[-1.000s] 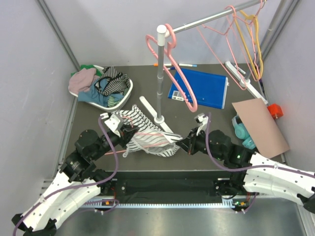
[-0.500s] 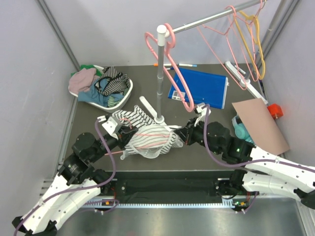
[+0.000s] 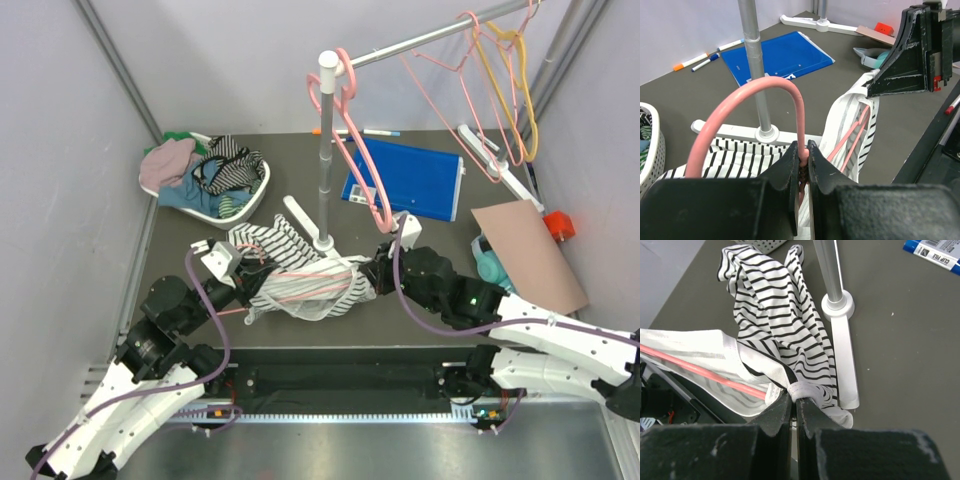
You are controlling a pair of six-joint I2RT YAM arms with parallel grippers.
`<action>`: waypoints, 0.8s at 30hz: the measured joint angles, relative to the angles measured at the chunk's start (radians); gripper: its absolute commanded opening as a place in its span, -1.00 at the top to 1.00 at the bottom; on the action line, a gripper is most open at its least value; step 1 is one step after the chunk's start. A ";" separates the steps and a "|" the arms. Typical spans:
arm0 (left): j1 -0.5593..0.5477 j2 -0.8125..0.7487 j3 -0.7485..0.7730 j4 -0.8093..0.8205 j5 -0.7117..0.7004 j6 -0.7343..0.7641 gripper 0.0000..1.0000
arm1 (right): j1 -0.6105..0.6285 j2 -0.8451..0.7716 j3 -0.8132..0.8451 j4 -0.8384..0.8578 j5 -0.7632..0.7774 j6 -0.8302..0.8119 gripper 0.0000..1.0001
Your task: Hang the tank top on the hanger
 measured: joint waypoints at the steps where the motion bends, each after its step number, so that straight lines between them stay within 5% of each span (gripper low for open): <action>1: 0.000 0.000 0.000 0.000 0.000 0.000 1.00 | 0.000 0.007 0.000 0.000 0.000 -0.002 0.99; 24: 0.000 0.005 -0.002 0.000 -0.008 0.000 1.00 | 0.045 0.080 0.055 0.072 -0.194 -0.025 1.00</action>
